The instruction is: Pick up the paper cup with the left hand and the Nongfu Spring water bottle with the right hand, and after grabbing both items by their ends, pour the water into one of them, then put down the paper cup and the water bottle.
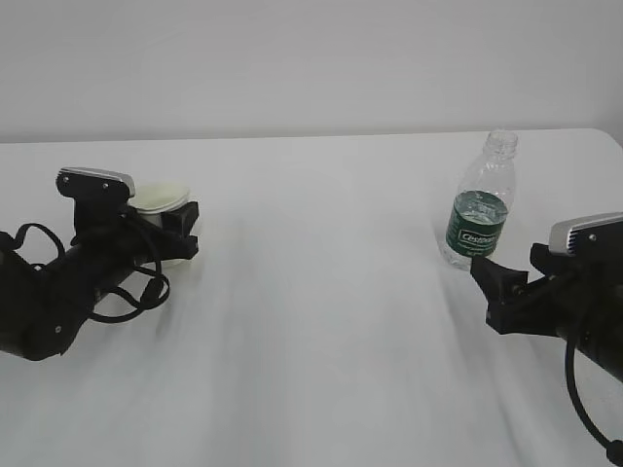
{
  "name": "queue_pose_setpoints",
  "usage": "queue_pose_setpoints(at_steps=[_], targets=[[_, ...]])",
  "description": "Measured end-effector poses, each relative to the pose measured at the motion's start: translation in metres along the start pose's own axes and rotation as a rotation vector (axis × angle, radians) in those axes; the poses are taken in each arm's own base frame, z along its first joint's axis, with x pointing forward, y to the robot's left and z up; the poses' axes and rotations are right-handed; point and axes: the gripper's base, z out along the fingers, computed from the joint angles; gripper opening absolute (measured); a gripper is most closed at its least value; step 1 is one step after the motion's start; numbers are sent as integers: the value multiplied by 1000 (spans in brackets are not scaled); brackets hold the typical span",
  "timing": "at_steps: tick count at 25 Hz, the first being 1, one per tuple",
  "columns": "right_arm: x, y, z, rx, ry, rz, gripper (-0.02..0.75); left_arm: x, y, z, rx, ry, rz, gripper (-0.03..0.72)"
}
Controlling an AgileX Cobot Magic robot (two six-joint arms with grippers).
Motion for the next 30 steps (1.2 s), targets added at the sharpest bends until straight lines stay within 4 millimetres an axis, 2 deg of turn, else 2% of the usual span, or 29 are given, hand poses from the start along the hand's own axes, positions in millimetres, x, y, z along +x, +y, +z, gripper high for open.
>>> queue_pose_setpoints(at_steps=[7, 24, 30], targets=[[0, 0, 0, 0, 0, 0, 593, 1, 0, 0, 2, 5, 1, 545], [0, 0, 0, -2, 0, 2, 593, 2, 0, 0, 3, 7, 2, 559], [0, 0, 0, -2, 0, 2, 593, 2, -3, 0, 30, 9, 11, 638]])
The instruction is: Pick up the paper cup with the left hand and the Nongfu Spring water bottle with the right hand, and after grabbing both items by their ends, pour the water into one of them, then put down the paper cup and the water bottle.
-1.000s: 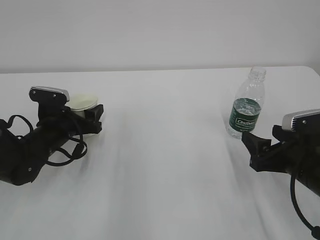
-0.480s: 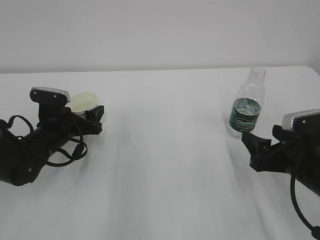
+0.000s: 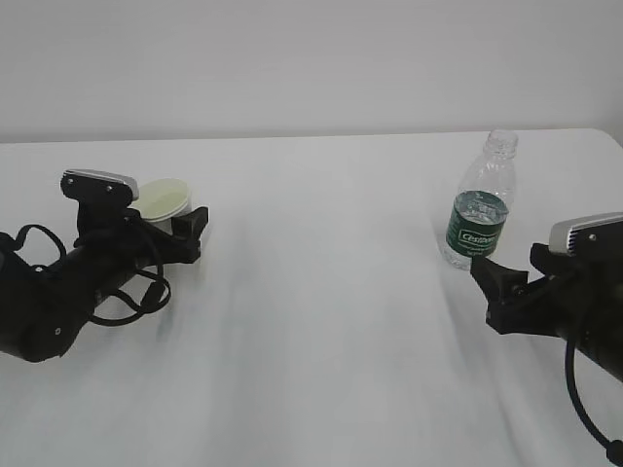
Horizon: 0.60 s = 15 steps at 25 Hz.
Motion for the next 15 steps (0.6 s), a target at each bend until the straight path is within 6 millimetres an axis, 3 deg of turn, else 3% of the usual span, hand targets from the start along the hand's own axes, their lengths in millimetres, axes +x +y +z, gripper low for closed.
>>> queue_pose_setpoints(at_steps=[6, 9, 15], targets=[[0, 0, 0, 0, 0, 0, 593, 3, -2, -3, 25, 14, 11, 660], [0, 0, 0, 0, 0, 0, 593, 10, -2, -12, 16, 51, 5, 660], [0, 0, 0, 0, 0, 0, 593, 3, -3, -29, 11, 67, 3, 659]])
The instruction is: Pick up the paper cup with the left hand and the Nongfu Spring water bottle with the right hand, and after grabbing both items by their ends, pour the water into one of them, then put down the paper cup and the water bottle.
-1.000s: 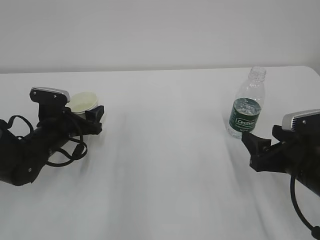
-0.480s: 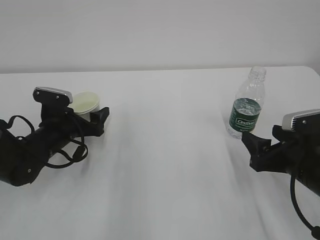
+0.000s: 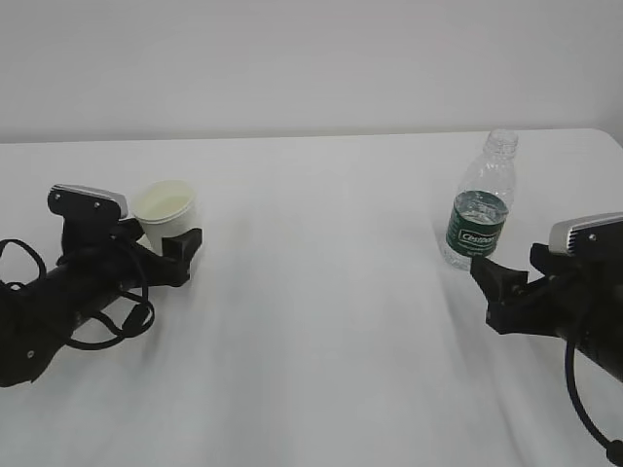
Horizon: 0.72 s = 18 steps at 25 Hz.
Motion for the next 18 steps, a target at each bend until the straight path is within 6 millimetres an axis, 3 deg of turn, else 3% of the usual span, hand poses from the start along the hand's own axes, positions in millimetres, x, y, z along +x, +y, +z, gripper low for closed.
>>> queue_pose_setpoints(at_steps=[9, 18], targets=[[0, 2, 0, -24, 0, 68, 593, -9, -2, -32, -6, 21, -4, 655], [-22, 6, -15, -63, -89, 47, 593, -19, -5, -73, -13, 36, -7, 643]])
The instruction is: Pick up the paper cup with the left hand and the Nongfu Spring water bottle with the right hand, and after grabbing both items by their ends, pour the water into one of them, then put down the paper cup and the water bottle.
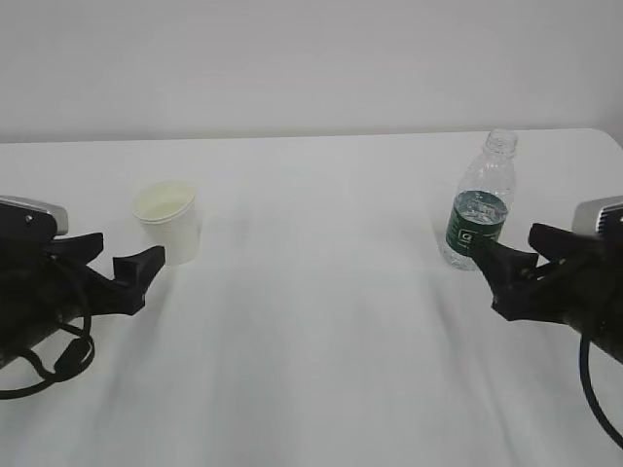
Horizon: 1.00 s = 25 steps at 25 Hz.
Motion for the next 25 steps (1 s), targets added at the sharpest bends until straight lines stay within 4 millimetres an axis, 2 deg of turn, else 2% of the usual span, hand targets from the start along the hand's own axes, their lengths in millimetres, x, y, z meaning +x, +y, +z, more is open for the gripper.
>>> queue_pose_setpoints(at_steps=[12, 20, 25], targets=[[-21, 5, -34, -5, -101, -14, 593, -16, -4, -43, 8, -42, 5, 613], [-40, 6, -47, 6, -148, -46, 593, -49, -11, -58, 65, -182, 41, 606], [-59, 6, -42, 21, -154, -72, 593, -66, -12, -67, 57, -263, 41, 596]])
